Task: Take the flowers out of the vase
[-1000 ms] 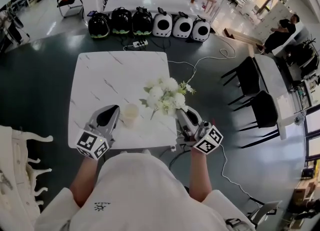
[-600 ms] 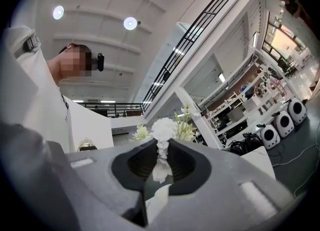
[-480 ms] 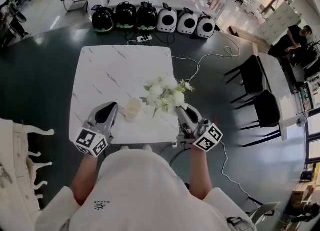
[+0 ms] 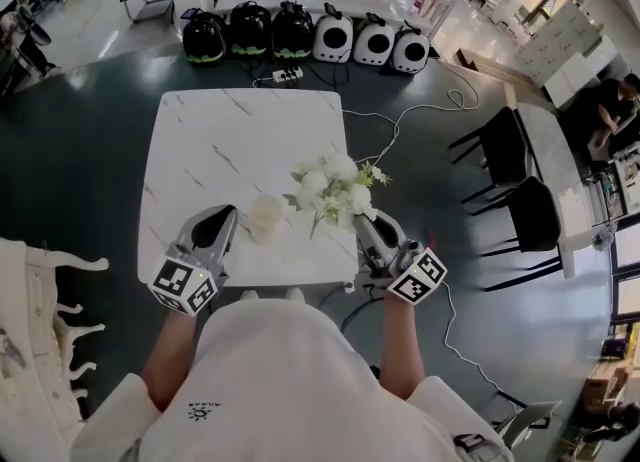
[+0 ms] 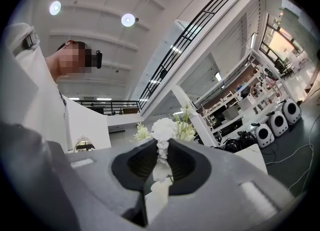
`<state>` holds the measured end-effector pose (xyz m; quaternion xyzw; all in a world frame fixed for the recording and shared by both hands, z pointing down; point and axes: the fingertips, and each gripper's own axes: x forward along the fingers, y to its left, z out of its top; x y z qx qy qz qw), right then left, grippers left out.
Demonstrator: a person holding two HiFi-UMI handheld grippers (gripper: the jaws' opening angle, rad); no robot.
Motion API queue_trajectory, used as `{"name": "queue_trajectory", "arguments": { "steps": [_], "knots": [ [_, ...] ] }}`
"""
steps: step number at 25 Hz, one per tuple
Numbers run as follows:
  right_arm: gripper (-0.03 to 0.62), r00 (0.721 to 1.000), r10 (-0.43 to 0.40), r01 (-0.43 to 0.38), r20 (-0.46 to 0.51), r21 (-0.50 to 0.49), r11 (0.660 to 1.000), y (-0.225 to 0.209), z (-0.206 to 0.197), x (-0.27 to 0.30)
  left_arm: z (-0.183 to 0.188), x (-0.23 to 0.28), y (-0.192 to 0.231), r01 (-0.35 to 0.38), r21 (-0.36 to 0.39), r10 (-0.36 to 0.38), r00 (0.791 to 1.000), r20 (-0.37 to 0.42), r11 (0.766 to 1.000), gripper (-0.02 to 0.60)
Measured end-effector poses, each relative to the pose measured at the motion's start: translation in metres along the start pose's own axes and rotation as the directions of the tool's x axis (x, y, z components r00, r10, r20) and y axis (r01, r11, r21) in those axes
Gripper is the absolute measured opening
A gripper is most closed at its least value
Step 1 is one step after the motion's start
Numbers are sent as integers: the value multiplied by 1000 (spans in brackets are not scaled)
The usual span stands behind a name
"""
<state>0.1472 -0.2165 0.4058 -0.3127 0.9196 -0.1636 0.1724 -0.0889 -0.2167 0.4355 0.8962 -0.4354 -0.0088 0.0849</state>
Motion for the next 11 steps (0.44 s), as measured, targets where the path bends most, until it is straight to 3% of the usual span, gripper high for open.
{"name": "queue_trajectory", "arguments": {
  "steps": [11],
  "knots": [
    [46,1000,-16,16,1,-6,1000,-1,-4,0,-4,4,3,20,5,-20,1000,-3,1000,-12]
  ]
}}
